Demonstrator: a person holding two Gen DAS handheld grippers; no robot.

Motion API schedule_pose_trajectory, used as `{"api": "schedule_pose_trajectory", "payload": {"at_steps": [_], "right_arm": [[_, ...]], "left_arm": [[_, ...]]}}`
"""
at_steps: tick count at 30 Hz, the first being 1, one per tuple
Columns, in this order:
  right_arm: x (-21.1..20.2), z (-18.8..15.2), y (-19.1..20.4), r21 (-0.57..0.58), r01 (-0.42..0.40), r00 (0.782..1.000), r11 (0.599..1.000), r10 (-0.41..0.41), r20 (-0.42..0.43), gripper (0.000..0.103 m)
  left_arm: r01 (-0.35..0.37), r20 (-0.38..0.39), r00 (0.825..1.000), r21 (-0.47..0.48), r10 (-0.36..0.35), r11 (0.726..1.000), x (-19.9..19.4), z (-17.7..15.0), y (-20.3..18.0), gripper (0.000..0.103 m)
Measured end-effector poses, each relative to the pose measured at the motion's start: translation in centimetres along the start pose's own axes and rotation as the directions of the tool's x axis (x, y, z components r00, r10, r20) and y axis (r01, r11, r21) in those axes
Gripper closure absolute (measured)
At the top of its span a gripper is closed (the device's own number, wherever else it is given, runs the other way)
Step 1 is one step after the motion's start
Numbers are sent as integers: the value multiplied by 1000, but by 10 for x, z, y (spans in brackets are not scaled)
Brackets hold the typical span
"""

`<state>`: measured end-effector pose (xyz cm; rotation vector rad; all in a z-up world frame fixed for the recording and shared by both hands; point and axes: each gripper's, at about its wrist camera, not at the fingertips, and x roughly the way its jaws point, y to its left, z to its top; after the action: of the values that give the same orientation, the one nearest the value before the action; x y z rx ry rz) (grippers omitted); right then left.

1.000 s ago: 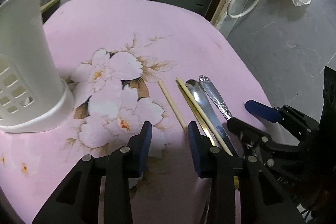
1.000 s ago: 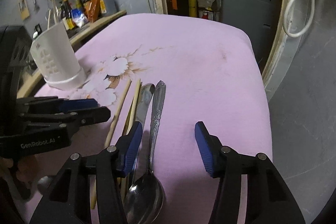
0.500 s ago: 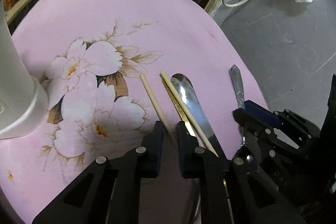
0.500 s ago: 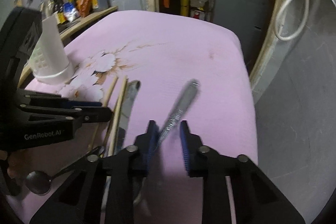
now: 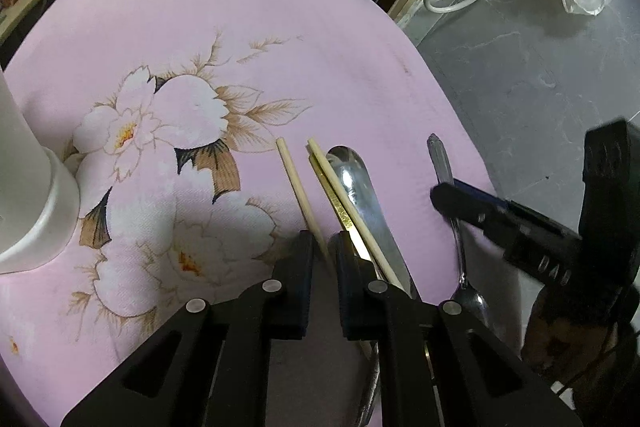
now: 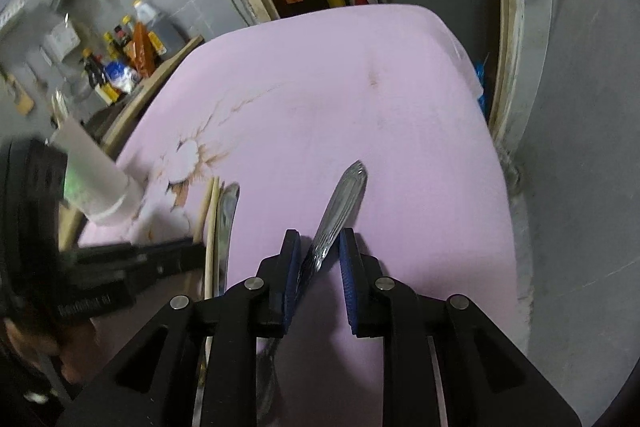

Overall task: Organize utensils
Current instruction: 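Close the left tool on the wooden chopstick while the right tool grasps the silver knife, then lift the chopstick and knife up over the white caddy with both tools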

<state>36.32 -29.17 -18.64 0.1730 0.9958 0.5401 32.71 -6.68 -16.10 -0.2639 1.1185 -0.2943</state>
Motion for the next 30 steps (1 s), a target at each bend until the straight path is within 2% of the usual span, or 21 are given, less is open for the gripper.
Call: {"api": "schedule_pose_trajectory", "payload": {"at_steps": [6,9,14,17,23,30], "right_arm": [[-1,6,-3,82,-25,997,996,31,-65,86],[0,7,-8,117,-33,996,993,43,-84,97],[-7,0,-16,234,-90,994,968,101,-35,100],[-15,-8,-19,277,-123,992,953,124,15,101],[-42,-21,-4,247,-147,986,958,121,117,103],[-75,-30,26,157,-111,969,981,72,235,103]], "left_arm": [[-22,7,1000,-52,23,998,-3,-2,1,101],[-26,6,1000,-60,26,998,-7,-6,2,101],[-21,41,999,-71,24,997,-23,-11,3,101],[-12,100,995,-76,20,997,-42,-14,5,101],[-2,241,970,-100,26,995,-83,-29,10,101],[1,360,931,-153,55,988,-116,-39,13,101]]}}
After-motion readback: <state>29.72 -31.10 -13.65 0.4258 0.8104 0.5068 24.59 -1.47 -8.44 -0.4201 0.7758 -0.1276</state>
